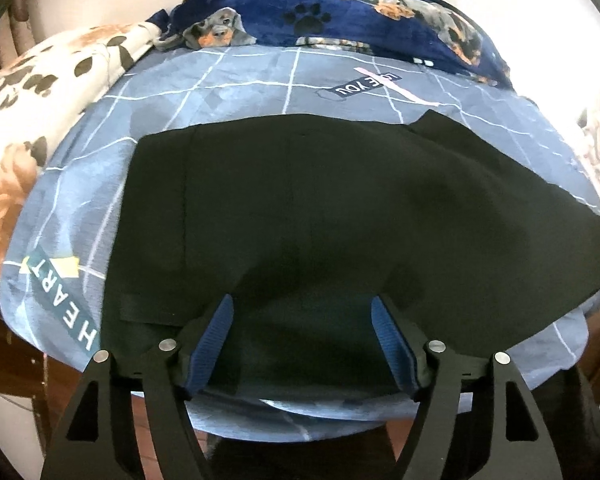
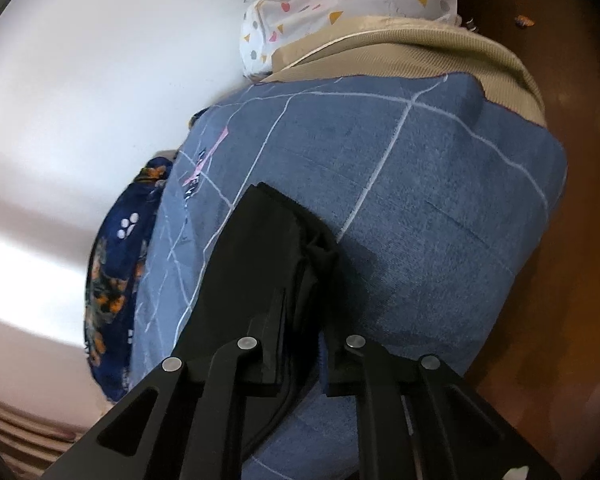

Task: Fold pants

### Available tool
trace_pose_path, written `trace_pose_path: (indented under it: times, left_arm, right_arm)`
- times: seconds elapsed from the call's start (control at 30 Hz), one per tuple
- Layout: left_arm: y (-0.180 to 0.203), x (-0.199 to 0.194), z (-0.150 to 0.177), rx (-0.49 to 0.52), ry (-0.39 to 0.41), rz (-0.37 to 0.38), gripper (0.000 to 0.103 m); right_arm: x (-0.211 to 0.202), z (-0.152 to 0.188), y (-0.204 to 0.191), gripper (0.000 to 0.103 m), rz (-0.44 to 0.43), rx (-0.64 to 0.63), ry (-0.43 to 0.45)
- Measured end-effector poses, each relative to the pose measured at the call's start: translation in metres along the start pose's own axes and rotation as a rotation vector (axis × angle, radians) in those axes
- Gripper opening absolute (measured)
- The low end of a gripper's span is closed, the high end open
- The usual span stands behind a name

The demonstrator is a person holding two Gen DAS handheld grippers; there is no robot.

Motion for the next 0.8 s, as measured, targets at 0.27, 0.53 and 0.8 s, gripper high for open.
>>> trace_pose_path:
  times: [0.27, 0.53, 0.8]
  left_arm:
    - [-0.002, -0.001, -0.001, -0.012, 0.006, -0.017, 0.073]
    - [0.003, 0.0, 0.001, 0.023, 0.016, -0.054, 0.073]
    - [0.004, 0.0, 0.002, 0.039, 0.017, -0.075, 0.073]
  right_arm:
    - [-0.008, -0.003, -0.032, 0.012, 0.032, -0.074, 0.048]
    - [-0.008, 0.004, -0.072, 0.012, -0.013, -0.142, 0.053]
    - [0.005, 0.021, -0.103, 0.012, -0.069, -0.186, 0.021]
Point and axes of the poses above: each gripper's, at about its wrist camera, not at the fingertips, and x roughly the way its jaws point, y to its right, z to its underside, the point moved 4 cm from there along x, roughly the way its jaws point, and after that the axes turned 15 degrees about -x, right-handed, at the moved point
